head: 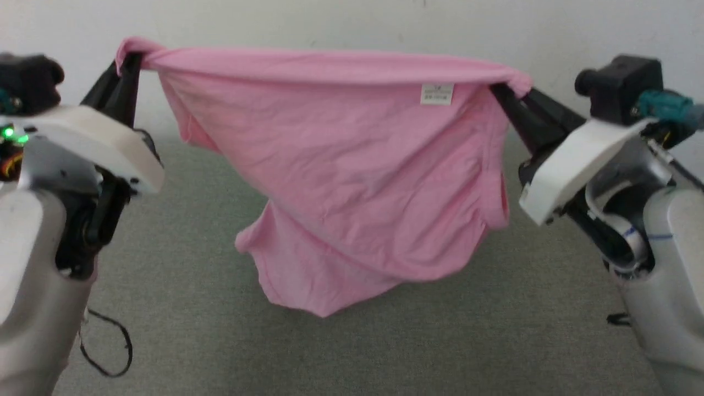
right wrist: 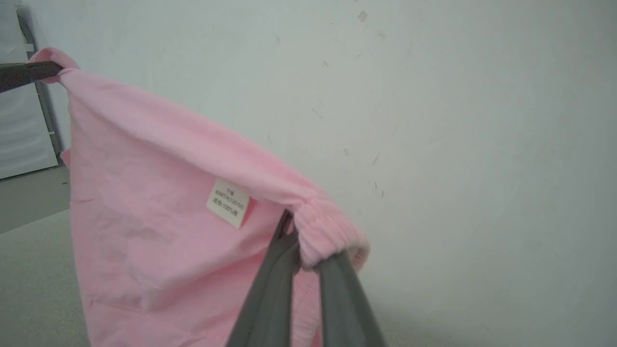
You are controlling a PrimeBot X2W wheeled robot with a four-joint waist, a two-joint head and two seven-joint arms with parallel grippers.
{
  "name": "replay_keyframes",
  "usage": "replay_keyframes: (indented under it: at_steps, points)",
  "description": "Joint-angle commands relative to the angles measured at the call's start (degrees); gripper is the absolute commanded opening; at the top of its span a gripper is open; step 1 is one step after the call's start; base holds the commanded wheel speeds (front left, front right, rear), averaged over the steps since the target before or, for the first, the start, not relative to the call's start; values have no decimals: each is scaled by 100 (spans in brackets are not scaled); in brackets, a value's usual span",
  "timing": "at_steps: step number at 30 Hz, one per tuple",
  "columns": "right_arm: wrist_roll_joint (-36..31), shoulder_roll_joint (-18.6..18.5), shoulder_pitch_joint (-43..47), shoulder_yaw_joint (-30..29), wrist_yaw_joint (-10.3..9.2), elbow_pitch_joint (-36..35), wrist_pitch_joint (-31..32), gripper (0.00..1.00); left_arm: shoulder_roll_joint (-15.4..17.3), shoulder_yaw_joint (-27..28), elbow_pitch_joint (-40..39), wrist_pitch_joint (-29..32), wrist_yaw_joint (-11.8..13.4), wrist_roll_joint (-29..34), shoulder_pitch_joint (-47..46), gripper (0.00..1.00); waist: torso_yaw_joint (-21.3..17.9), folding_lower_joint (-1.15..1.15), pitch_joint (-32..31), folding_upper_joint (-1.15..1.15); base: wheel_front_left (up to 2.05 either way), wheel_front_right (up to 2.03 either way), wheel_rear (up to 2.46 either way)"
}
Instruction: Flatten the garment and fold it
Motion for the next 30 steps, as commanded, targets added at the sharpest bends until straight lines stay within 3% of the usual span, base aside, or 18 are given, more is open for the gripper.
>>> replay_keyframes:
  at_steps: [1,11,17,23,30]
  points:
    - [36,-8,-163,-44,-6,86,-49,0,-30,8,132,-44,-38,32,-174,0,-39,0,506,0,0,0,0]
    - [39,144,-2526,-23,-6,2070,-1120,0,-668,-117,2695,-952,-558,393,-2666,0,-182,0,1931,0,0,0,0]
    - [-138,371,-3449,-64,-6,3263,-1914,0,-961,-156,3975,-1527,-731,512,-3500,0,-208,0,2365,0,0,0,0]
    - [-121,708,-3640,112,-6,4393,-2459,0,-1288,-194,5103,-1831,-1017,360,-3565,0,-237,0,2519,0,0,0,0]
    - [155,804,-2974,862,-6,5077,-2847,0,-1624,-185,6051,-2145,-1357,112,-3094,0,-181,0,2262,0,0,0,0]
